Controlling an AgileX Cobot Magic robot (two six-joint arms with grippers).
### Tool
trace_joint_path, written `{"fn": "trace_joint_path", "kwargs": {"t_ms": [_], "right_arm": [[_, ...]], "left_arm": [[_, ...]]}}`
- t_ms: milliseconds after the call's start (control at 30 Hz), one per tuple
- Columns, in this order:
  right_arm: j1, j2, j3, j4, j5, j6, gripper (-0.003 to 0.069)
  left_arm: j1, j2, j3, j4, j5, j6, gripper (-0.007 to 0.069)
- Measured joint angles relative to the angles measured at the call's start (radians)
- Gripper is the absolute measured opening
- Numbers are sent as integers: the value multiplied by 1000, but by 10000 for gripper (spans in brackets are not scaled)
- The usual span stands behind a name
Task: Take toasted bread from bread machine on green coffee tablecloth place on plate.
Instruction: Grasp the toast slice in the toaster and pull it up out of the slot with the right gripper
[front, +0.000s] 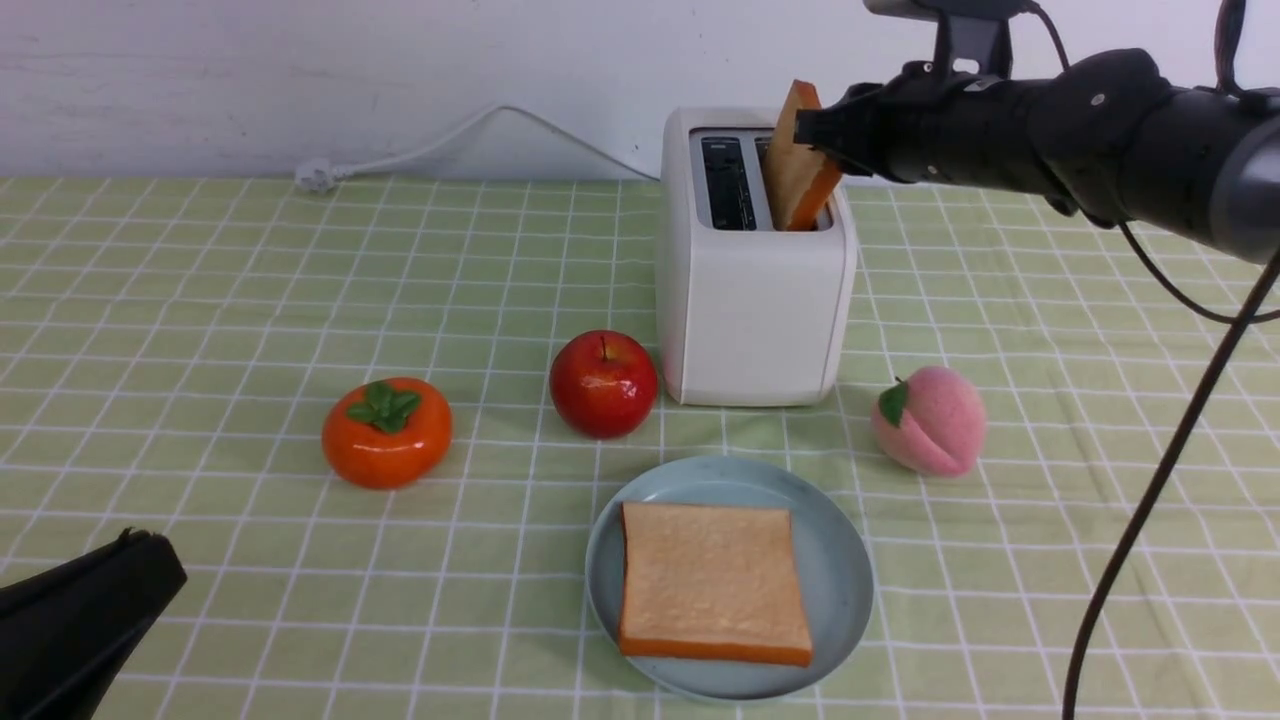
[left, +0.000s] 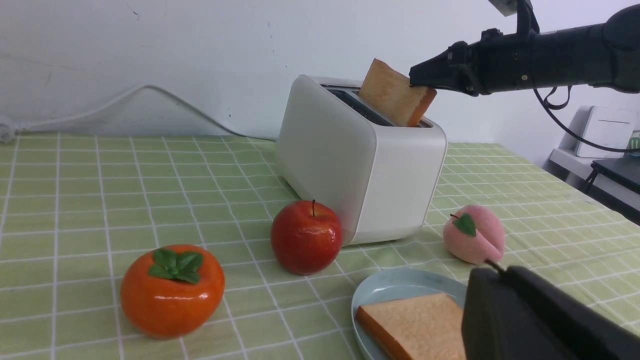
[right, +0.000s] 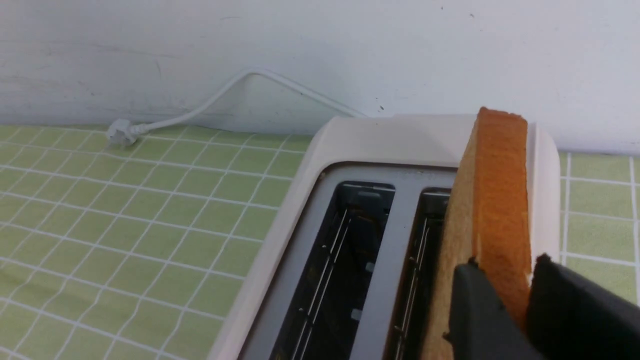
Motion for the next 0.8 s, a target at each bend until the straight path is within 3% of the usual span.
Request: {"fn": "trace_joint_path", "kwargs": {"t_ms": [67,333,467,633,800], "right_arm": [[2,-1,0,0,0,-1,164],[17,-27,0,-1,0,-2,464],[18,-5,0,-3,9,-2,531],[18,39,0,-3,9,-2,494],[17,44,0,-4,-4,-5,349]], "left_arm": [[0,0,0,0,-1,0,-13],[0,0,1,-14,-4,0,-13],[0,0,1,-25,-5,0,-13],[0,0,1,-30,-17,0,-12],[0,0,1,-32,-17,0,-10]]}}
